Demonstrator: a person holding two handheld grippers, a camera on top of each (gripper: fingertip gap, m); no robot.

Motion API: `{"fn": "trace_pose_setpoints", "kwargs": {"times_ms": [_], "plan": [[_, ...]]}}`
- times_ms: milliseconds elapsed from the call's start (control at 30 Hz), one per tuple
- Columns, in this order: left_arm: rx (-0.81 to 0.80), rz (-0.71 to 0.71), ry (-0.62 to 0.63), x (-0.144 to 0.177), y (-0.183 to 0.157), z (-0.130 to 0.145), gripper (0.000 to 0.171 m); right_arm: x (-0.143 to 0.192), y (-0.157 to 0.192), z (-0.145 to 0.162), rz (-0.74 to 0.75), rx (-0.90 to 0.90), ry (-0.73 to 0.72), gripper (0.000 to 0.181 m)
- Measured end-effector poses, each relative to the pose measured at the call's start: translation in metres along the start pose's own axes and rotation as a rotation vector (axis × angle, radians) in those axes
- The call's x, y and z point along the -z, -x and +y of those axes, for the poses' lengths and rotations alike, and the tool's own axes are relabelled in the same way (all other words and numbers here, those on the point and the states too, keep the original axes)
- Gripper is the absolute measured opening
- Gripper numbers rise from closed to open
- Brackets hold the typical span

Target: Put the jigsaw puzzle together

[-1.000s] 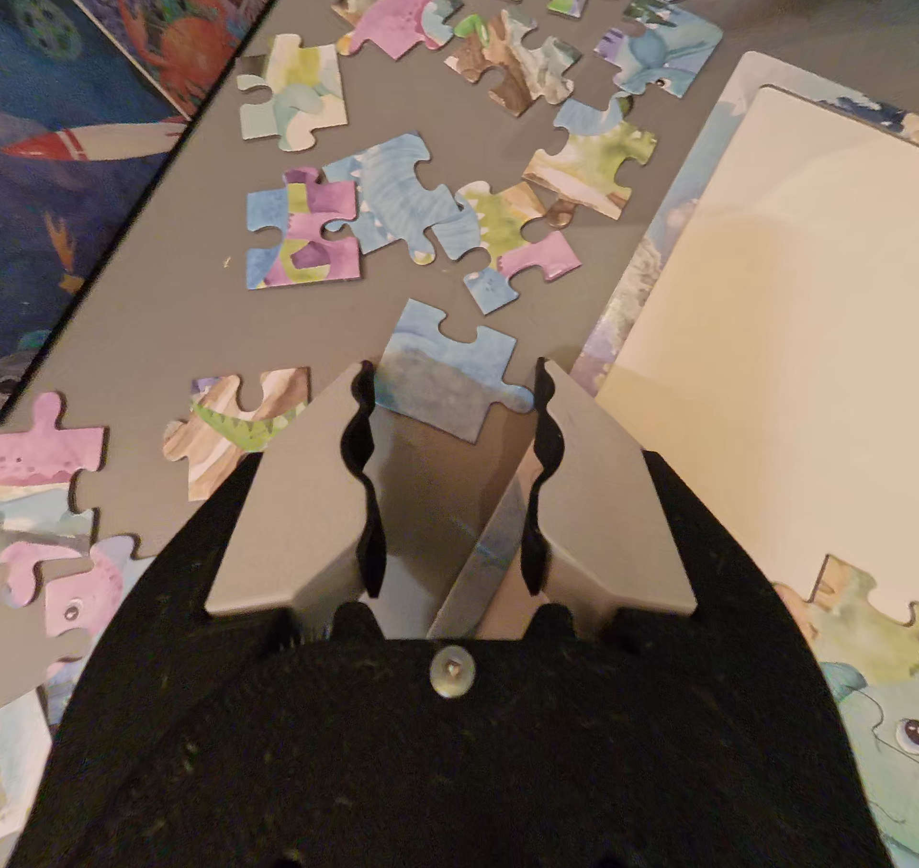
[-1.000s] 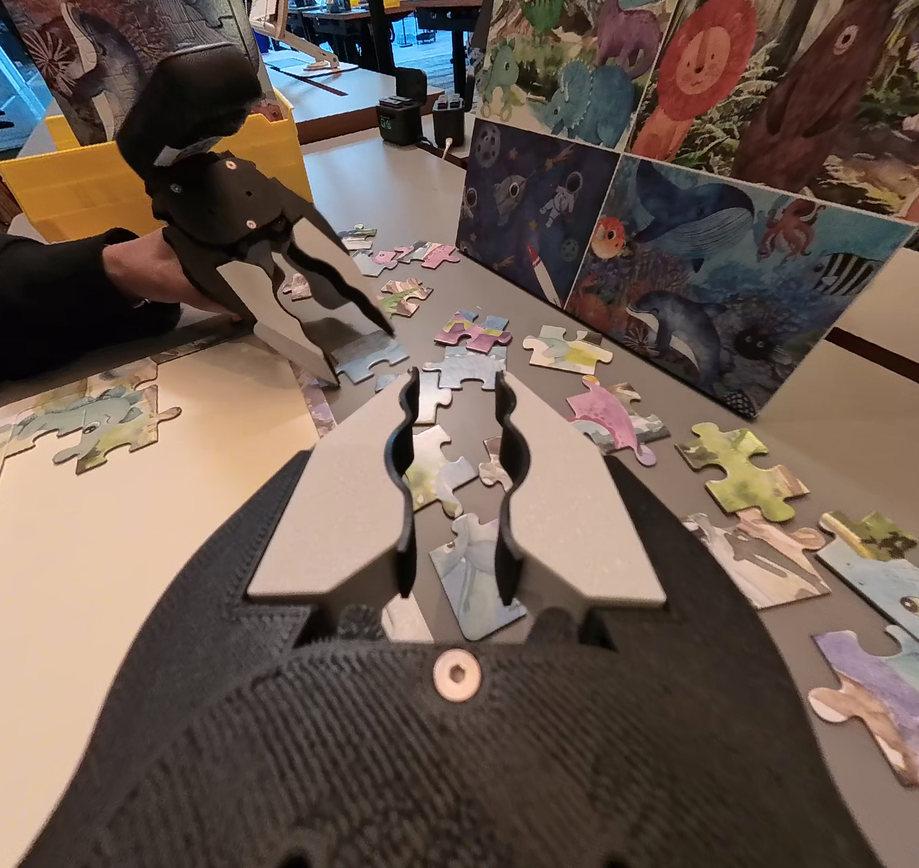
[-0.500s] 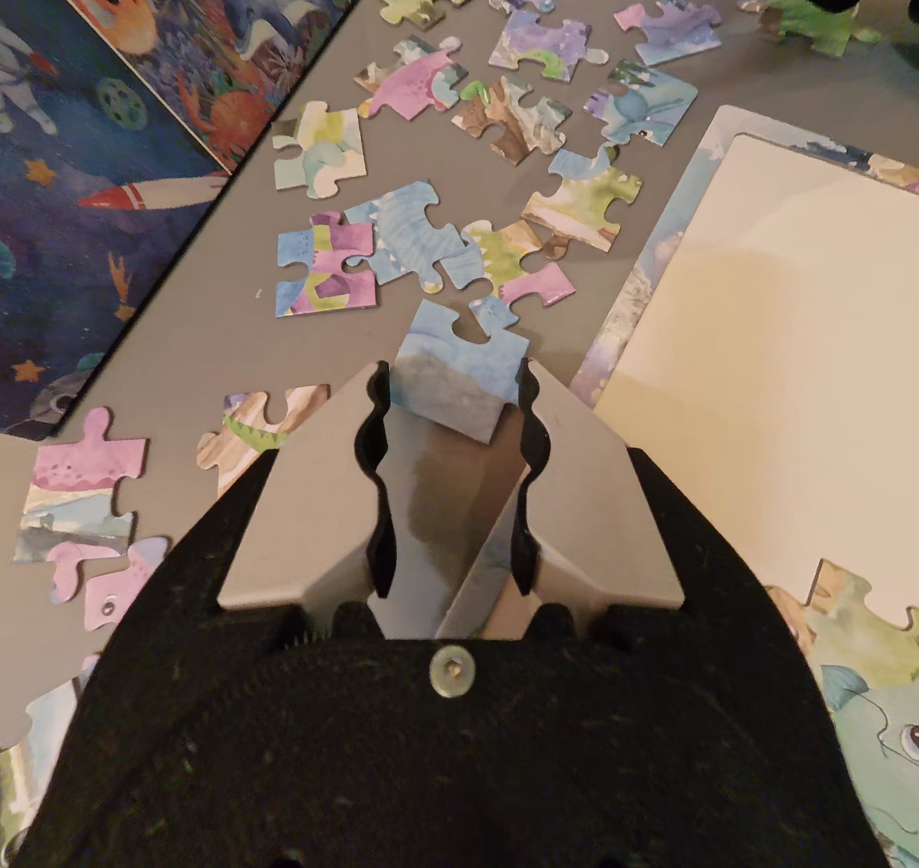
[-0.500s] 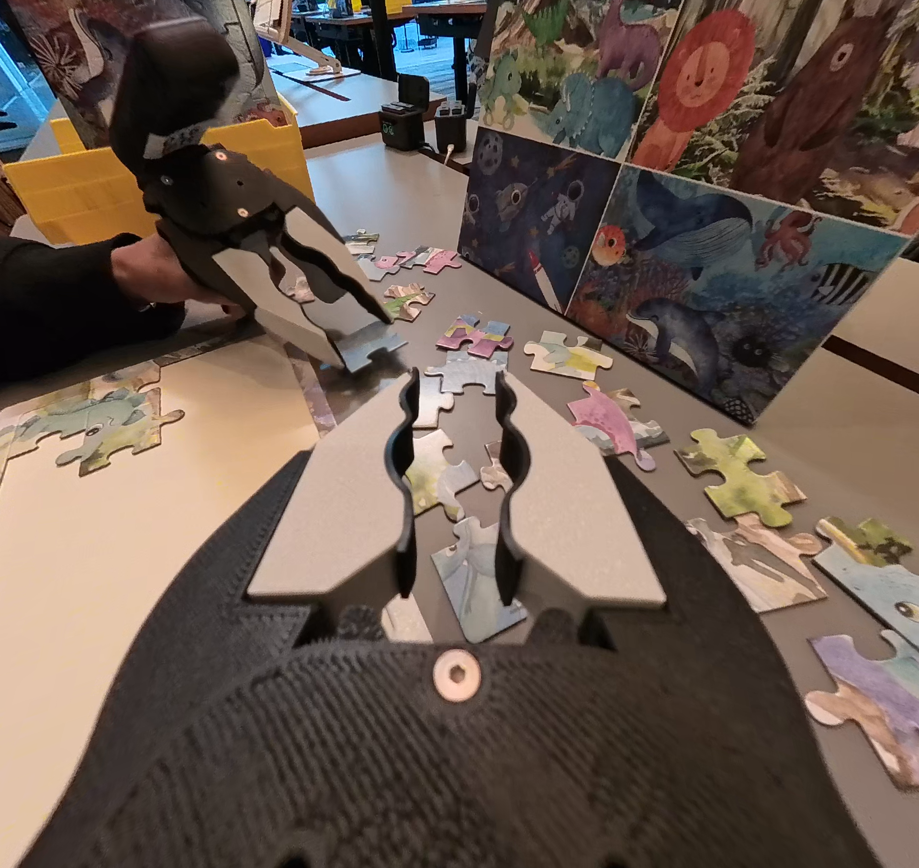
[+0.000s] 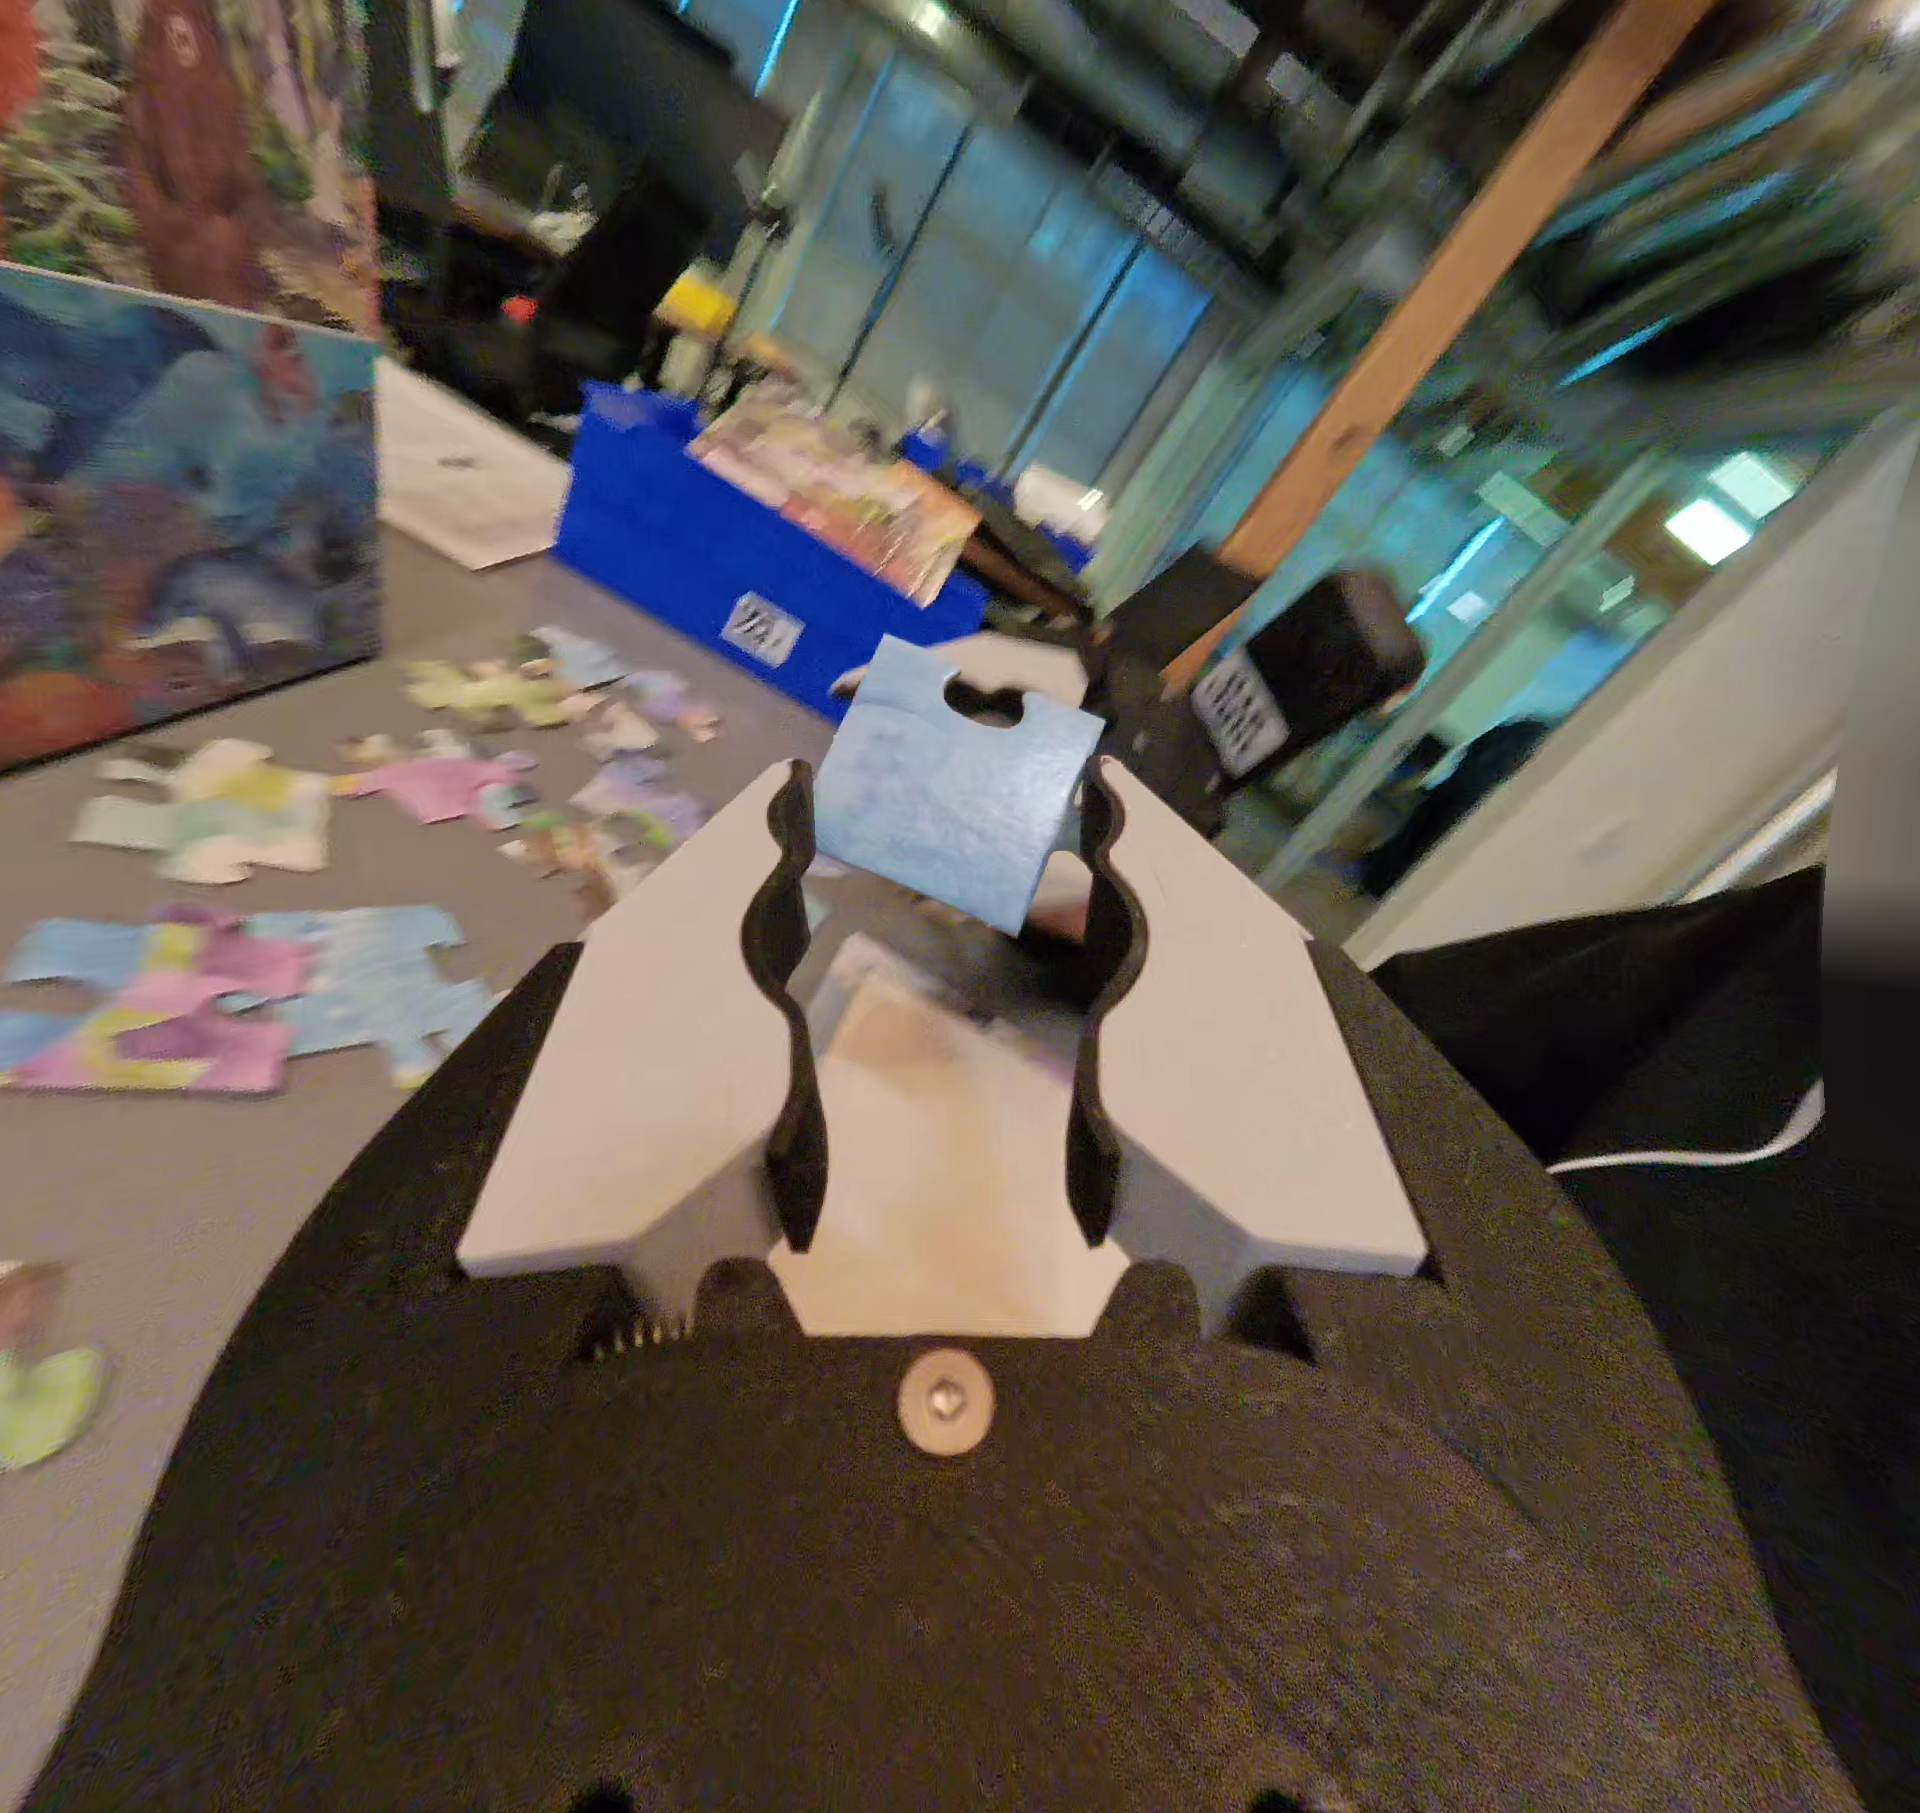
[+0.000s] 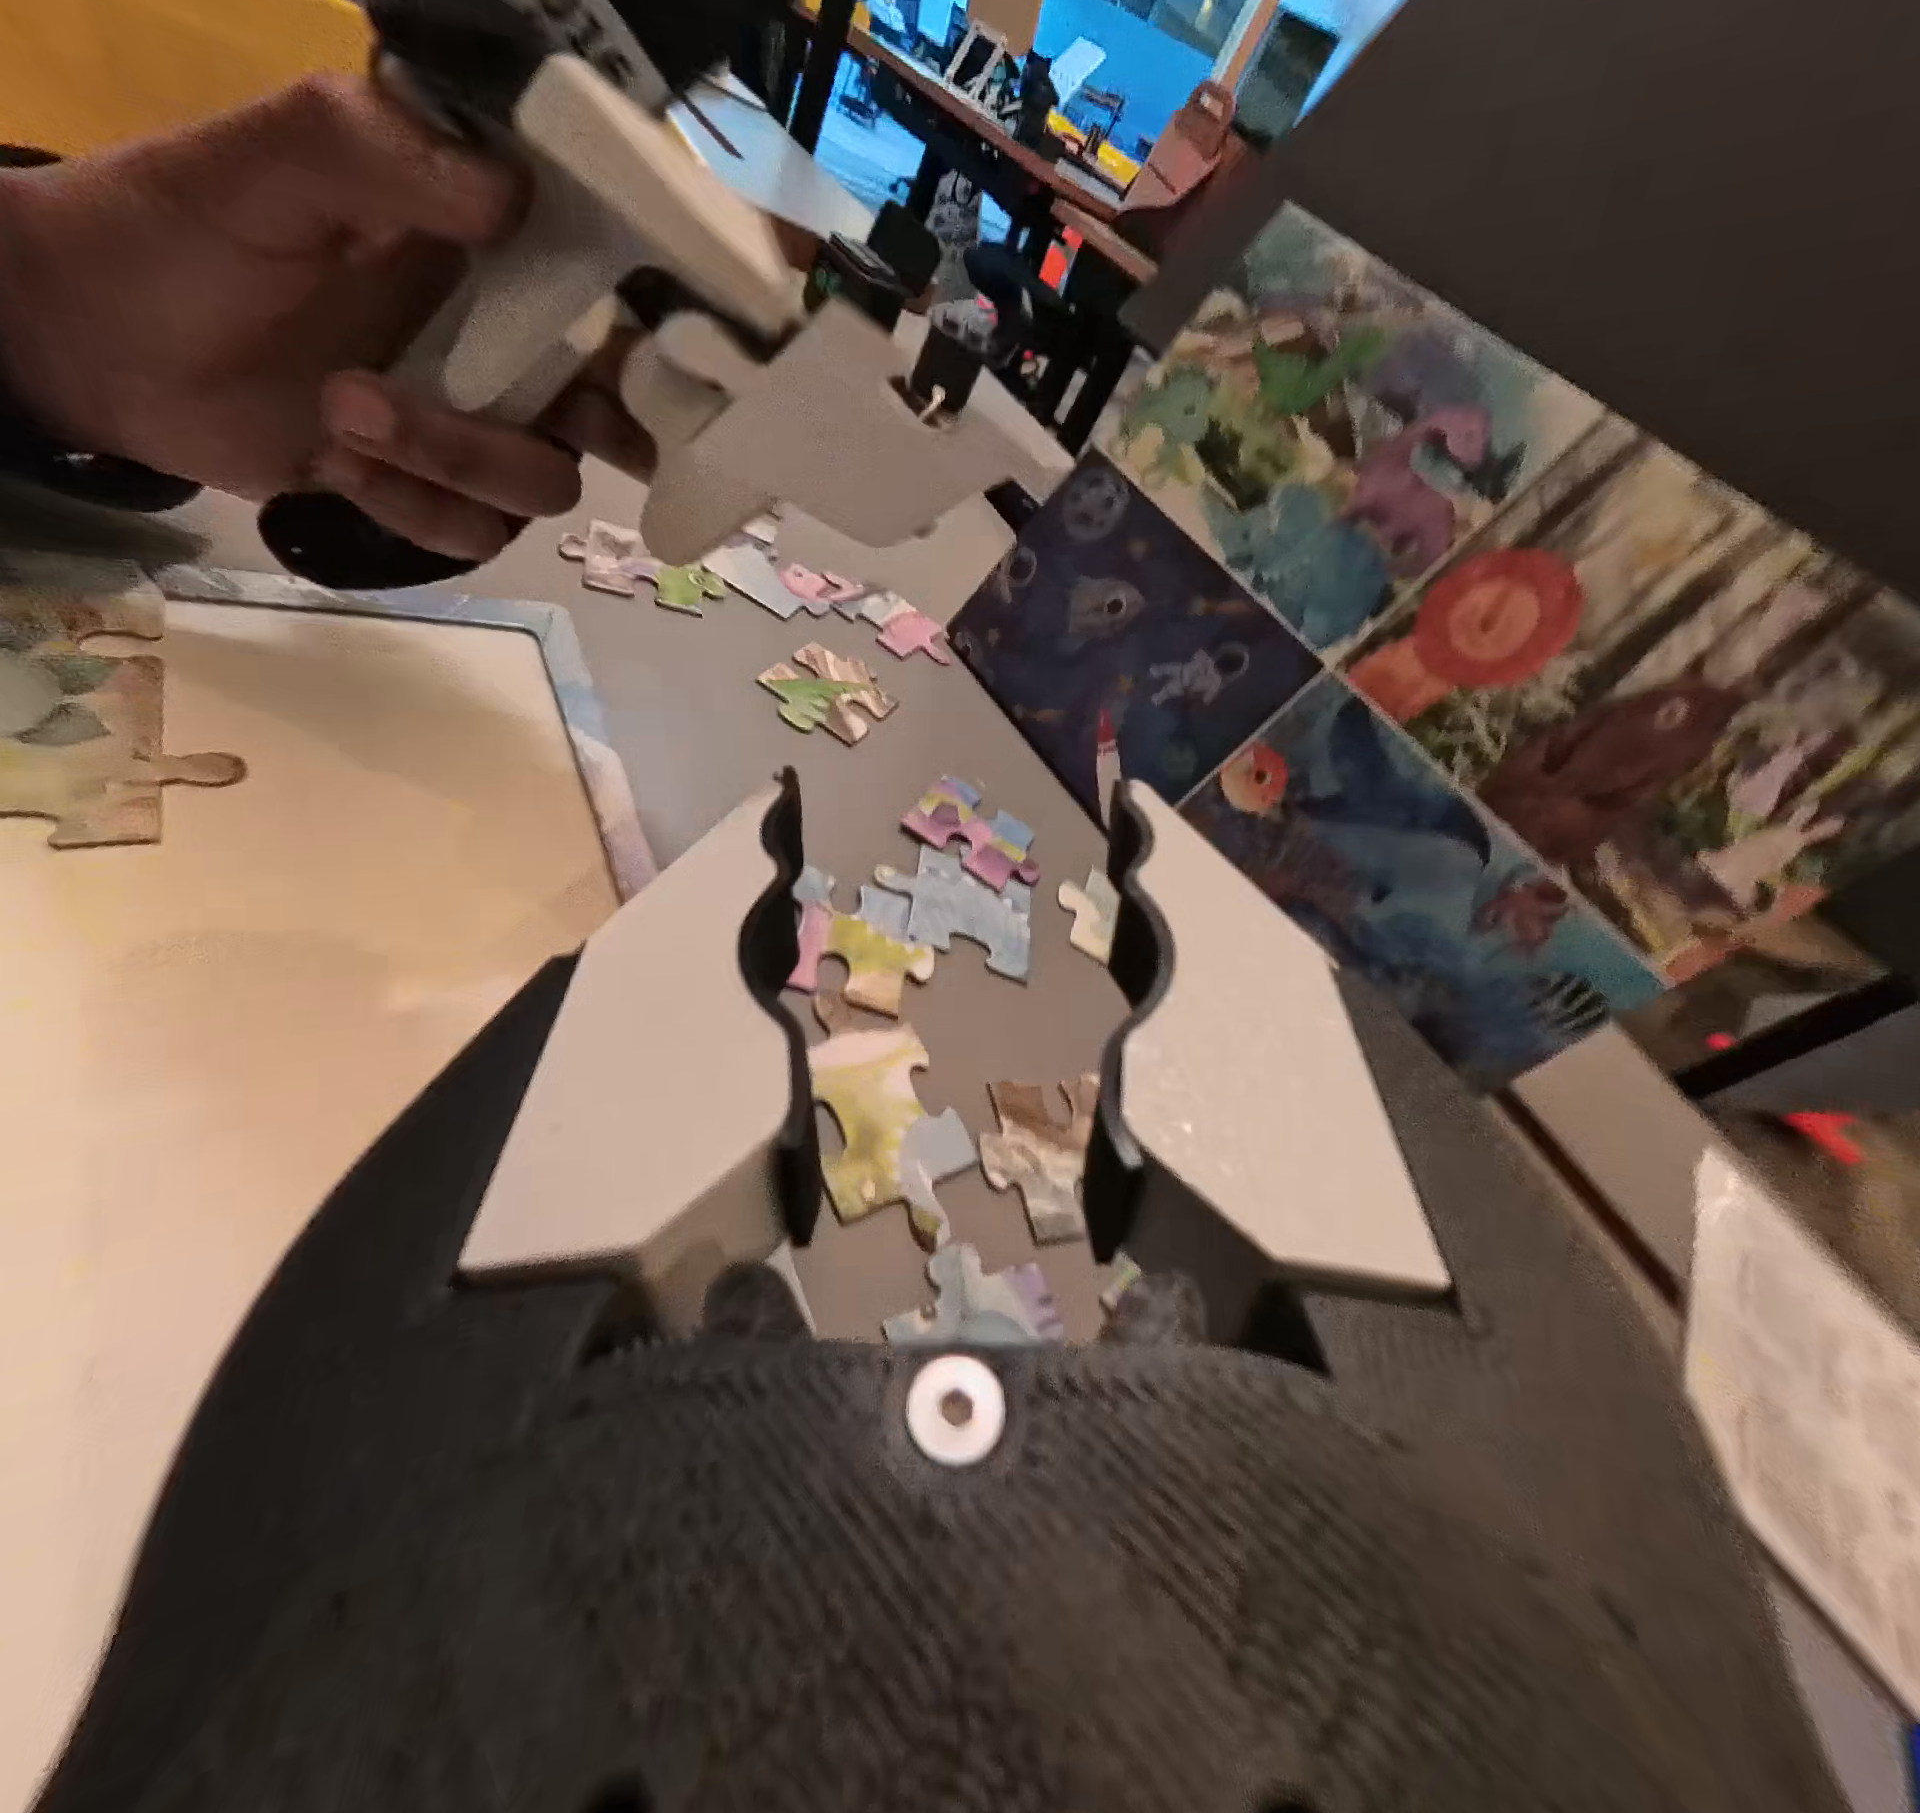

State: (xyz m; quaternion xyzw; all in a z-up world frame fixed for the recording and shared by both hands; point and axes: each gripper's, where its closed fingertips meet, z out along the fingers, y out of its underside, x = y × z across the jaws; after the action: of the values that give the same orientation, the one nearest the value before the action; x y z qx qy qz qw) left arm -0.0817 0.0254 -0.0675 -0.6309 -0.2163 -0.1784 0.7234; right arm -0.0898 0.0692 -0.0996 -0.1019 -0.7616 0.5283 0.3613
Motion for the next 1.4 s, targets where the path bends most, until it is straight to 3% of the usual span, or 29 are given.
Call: {"fn": "trace_pose_setpoints", "kwargs": {"times_ms": [200, 367, 500, 633, 767, 933, 1033, 1167, 1300, 1400], "plan": [[0.17, 0.129, -0.136, -0.007, -0.017, -0.011, 0.05, -0.003, 0.022, -0.044, 0.068, 0.078, -0.147, 0.06], [0.22, 0.163, -0.173, -0.02, -0.025, -0.004, 0.05, 0.0, 0.013, -0.061, 0.222, 0.048, -0.202, 0.063], [0.278, 0.207, -0.202, -0.029, -0.029, 0.001, 0.049, 0.0, 0.013, -0.056, 0.218, 0.076, -0.174, 0.049], [0.305, 0.206, -0.236, -0.023, -0.02, 0.0, 0.036, 0.007, 0.015, -0.059, 0.203, 0.128, -0.185, 0.002], [0.309, 0.195, -0.231, -0.02, -0.015, 0.001, 0.036, 0.011, 0.005, -0.055, 0.229, 0.129, -0.163, 0.0], [0.242, 0.121, -0.2, -0.019, -0.01, 0.003, 0.041, 0.029, -0.033, -0.04, 0.234, -0.09, -0.134, 0.0], [0.187, 0.063, -0.189, -0.016, -0.006, 0.002, 0.043, 0.04, -0.037, -0.011, 0.075, -0.475, -0.013, 0.0], [0.1, 0.002, -0.15, -0.015, -0.005, 0.004, 0.043, 0.066, 0.021, 0.019, -0.31, -0.889, 0.134, 0.0], [0.052, -0.002, -0.097, -0.019, -0.009, 0.011, 0.042, 0.113, 0.113, 0.042, -0.757, -1.047, 0.444, 0.001], [0.037, 0.01, -0.038, -0.027, -0.015, 0.022, 0.043, 0.124, 0.146, 0.053, -0.861, -1.06, 0.532, 0.001]]}}
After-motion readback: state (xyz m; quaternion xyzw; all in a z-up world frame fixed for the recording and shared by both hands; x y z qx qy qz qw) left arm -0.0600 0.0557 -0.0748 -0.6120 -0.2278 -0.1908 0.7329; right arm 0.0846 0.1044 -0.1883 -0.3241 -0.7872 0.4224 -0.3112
